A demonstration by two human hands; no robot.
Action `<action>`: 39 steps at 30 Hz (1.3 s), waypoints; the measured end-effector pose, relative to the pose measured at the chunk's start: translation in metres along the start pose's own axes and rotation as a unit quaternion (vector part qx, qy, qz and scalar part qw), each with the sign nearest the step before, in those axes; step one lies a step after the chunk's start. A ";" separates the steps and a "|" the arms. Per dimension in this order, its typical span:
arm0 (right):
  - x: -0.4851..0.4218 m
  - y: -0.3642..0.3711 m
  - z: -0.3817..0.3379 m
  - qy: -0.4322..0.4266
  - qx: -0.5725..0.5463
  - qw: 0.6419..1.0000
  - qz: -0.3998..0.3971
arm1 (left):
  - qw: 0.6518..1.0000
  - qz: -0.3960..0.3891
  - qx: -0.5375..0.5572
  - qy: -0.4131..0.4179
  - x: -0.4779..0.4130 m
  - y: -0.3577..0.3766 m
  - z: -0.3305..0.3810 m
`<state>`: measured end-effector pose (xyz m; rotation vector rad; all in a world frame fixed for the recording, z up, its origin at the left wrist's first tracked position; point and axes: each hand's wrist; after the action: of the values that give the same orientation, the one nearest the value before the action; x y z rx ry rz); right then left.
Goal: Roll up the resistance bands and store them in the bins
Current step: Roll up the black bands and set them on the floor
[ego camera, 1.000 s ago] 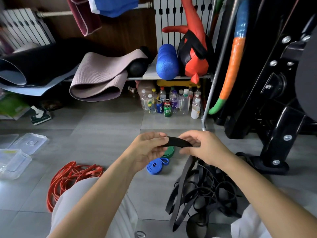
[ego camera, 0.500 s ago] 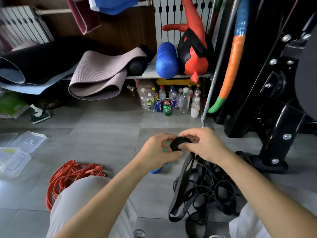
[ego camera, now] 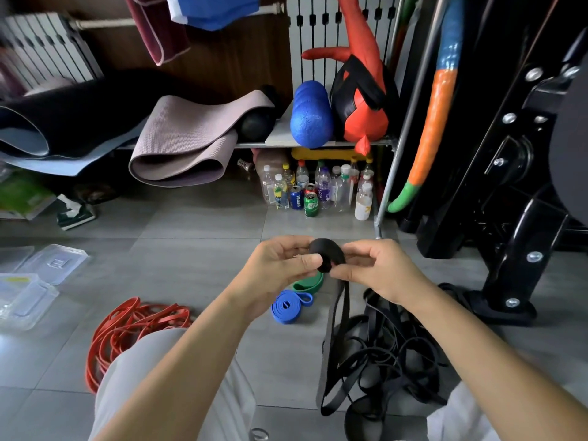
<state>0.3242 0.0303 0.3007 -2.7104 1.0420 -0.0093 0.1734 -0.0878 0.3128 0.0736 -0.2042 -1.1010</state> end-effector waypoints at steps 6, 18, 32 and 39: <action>0.007 0.017 0.003 -0.050 -0.060 0.994 0.082 | 0.997 0.014 0.067 -0.032 0.000 0.005 -0.005; 0.008 0.014 0.008 -0.052 0.187 0.979 0.061 | 0.914 0.055 -0.390 0.094 -0.004 -0.003 -0.009; 0.009 0.008 0.002 -0.052 0.171 0.982 0.062 | 0.918 0.042 -0.382 0.100 0.001 0.004 -0.006; 0.007 0.015 0.003 -0.080 0.273 0.958 0.014 | 0.822 0.006 -0.549 0.153 0.000 0.002 -0.005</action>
<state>0.3194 0.0157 0.2936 -2.1570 0.8727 -0.0617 0.1764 -0.0866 0.3083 -0.7846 0.7404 -1.0368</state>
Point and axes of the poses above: each hand's wrist, its own x-axis away from the middle knuckle, its own y-axis out of the palm, z = x × y, and after that the axes turned 8 degrees about z, right-handed
